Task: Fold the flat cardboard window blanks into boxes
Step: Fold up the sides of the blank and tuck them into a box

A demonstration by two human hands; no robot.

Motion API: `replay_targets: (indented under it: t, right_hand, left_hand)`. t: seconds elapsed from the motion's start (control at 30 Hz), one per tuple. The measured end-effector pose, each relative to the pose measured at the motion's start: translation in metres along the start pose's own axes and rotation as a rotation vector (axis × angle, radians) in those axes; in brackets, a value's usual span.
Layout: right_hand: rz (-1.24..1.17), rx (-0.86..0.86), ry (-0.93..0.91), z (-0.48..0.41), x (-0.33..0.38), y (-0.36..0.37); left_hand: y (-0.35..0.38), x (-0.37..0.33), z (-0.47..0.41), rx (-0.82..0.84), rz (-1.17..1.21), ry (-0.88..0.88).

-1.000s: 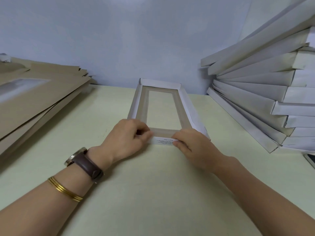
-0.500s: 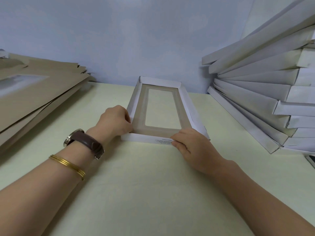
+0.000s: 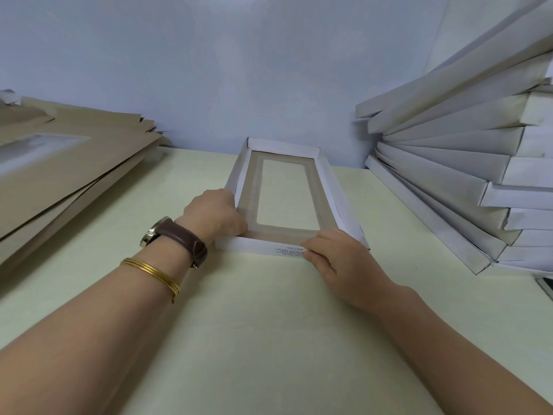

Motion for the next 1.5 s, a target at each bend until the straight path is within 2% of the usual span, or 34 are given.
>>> replay_targets:
  t: [0.23, 0.57, 0.73, 0.9, 1.03, 1.33, 1.5]
  right_hand:
    - [0.005, -0.004, -0.007, 0.0, -0.001, 0.001]
    - [0.02, 0.001, -0.024, 0.0, -0.003, 0.002]
    - [0.027, -0.003, -0.022, 0.002, -0.007, 0.001]
    - [0.09, -0.071, 0.043, 0.008, -0.018, -0.012]
    - [0.152, -0.094, 0.184, 0.017, -0.036, -0.017]
    - [-0.105, -0.038, 0.369, 0.024, -0.058, -0.009]
    - [-0.125, 0.006, 0.397, 0.023, -0.061, -0.008]
  left_hand:
    - [-0.001, -0.002, 0.004, -0.045, -0.023, 0.032]
    - [-0.002, 0.009, 0.006, 0.013, 0.12, 0.04]
    - [-0.007, 0.007, 0.011, -0.007, 0.201, 0.107]
    - [-0.01, 0.009, 0.015, -0.013, 0.242, 0.108]
    - [-0.008, 0.014, 0.014, 0.026, 0.266, 0.066]
    - [-0.007, 0.014, 0.019, 0.019, 0.259, 0.056]
    - [-0.008, 0.013, 0.021, 0.019, 0.256, 0.071]
Point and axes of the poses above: each hand's wrist, its own z-axis away from the middle knuckle, its own y-axis out of the palm, x = y × z, the point moved 9 cm from there along -z, towards the middle knuckle, and after that the axes turned 1 degree about -y, right-handed, at the moved point
